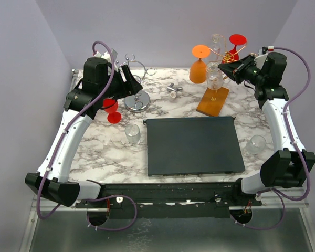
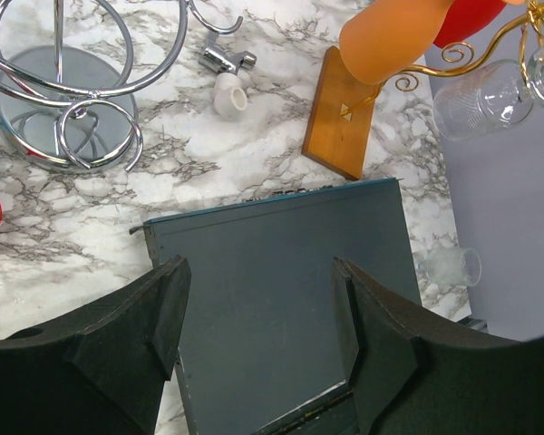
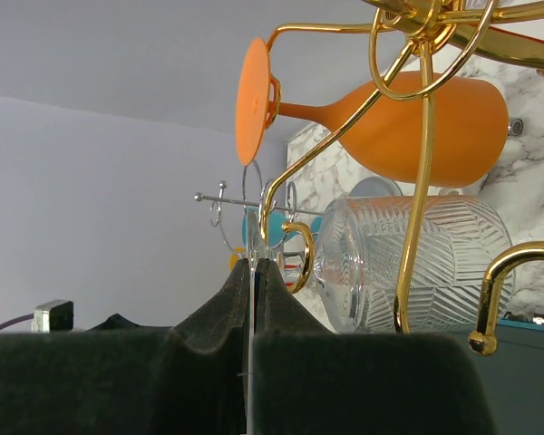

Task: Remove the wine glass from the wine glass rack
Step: Pick up the wine glass from the wine rack.

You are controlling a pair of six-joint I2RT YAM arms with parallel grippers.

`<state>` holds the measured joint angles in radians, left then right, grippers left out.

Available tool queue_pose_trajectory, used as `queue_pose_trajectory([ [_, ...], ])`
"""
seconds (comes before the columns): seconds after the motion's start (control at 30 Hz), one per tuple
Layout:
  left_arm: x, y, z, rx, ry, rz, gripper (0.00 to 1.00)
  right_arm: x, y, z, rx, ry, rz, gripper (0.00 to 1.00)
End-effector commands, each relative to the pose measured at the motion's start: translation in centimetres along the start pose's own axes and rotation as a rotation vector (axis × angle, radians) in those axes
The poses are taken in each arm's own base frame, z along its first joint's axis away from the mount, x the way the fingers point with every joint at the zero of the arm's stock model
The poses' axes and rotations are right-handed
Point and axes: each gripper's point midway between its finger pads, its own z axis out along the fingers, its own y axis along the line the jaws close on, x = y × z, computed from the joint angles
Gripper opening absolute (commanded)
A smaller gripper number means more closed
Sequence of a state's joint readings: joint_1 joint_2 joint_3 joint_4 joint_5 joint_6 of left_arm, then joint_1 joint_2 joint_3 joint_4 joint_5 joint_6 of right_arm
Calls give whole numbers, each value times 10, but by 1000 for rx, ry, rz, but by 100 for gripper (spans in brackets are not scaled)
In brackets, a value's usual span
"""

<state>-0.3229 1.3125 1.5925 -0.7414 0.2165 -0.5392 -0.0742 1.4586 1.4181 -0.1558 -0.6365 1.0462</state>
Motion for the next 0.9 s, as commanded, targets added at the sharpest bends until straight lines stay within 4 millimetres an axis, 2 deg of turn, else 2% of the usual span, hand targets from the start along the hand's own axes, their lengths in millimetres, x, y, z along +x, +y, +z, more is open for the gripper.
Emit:
queue_pose_trajectory([
  [0.0,-12,-6,0,11,-35,1,69,5,16,-8,-61,31,-33,1],
  [0.33,-13,-7,1,9,-39,-2,69,7,24,-5,-114,64,-8,0],
  [0.87,-14,-6,2,4,-44,3,69,9,19,0,-118,73,12,1],
])
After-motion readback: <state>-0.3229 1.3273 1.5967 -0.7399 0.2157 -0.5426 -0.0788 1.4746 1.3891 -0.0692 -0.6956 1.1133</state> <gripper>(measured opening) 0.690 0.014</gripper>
